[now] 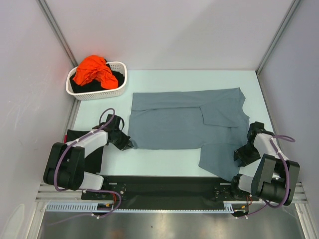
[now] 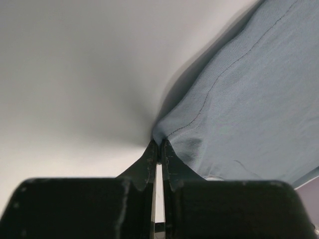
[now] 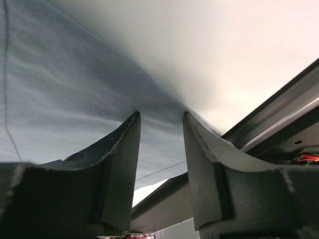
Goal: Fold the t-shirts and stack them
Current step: Fold the tshirt
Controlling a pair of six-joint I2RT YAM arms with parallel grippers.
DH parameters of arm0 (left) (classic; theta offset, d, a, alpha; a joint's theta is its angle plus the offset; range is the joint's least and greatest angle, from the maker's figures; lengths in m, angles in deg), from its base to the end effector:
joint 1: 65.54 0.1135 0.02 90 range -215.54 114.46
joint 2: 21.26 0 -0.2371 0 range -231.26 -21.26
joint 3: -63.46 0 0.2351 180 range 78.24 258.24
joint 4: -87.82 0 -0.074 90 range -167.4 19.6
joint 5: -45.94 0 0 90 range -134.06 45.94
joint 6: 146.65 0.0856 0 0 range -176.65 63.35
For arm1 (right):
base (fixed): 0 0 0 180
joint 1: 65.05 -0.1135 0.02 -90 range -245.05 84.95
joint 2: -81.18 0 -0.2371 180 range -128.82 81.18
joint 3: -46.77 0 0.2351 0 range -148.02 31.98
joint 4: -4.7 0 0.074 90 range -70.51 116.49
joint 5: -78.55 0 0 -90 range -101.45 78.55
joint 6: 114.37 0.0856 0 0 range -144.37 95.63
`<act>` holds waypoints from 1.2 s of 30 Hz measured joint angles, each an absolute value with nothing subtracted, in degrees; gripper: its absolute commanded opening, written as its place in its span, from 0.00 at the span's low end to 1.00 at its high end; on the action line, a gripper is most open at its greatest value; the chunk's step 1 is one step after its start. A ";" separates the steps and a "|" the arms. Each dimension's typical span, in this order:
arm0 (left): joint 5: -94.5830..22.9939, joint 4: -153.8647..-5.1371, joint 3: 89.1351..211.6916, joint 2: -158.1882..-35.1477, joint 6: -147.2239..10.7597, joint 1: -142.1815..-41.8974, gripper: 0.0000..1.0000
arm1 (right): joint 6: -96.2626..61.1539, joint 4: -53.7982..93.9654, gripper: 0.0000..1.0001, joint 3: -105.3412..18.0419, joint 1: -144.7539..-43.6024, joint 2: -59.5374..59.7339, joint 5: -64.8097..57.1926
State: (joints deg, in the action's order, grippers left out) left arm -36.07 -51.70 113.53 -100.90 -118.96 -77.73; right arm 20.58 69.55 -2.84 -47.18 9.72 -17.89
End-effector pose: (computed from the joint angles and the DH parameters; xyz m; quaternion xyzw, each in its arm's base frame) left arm 0.2282 -0.0615 0.0815 -0.4052 0.8951 -0.1592 0.0960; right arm 0.1607 -0.0619 0.0920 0.5215 0.8509 -0.0479 0.0411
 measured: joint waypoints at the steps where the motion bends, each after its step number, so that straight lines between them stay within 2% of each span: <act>1: -36.07 -51.70 113.53 -100.88 -118.93 -77.70 0.02 | 20.67 69.33 0.39 -2.82 -47.18 9.70 -17.78; 4: -36.02 -51.68 113.53 -100.88 -118.80 -77.64 0.00 | 21.19 68.52 0.25 -2.78 -47.21 9.56 -17.23; 5: -35.98 -51.68 113.53 -100.85 -118.58 -77.62 0.00 | 21.48 68.22 0.17 -2.76 -47.18 9.54 -16.97; 10: -35.98 -51.70 113.53 -100.74 -117.45 -77.62 0.00 | 22.59 67.50 0.00 -2.74 -47.18 9.54 -16.53; 26: -40.46 -46.94 112.37 -96.55 -115.02 -76.96 0.00 | 23.90 73.73 0.00 -3.46 -47.21 15.95 -16.73; 36: -41.77 -45.50 111.98 -95.37 -114.61 -76.61 0.00 | 21.30 79.28 0.00 -8.72 -48.43 19.09 -17.06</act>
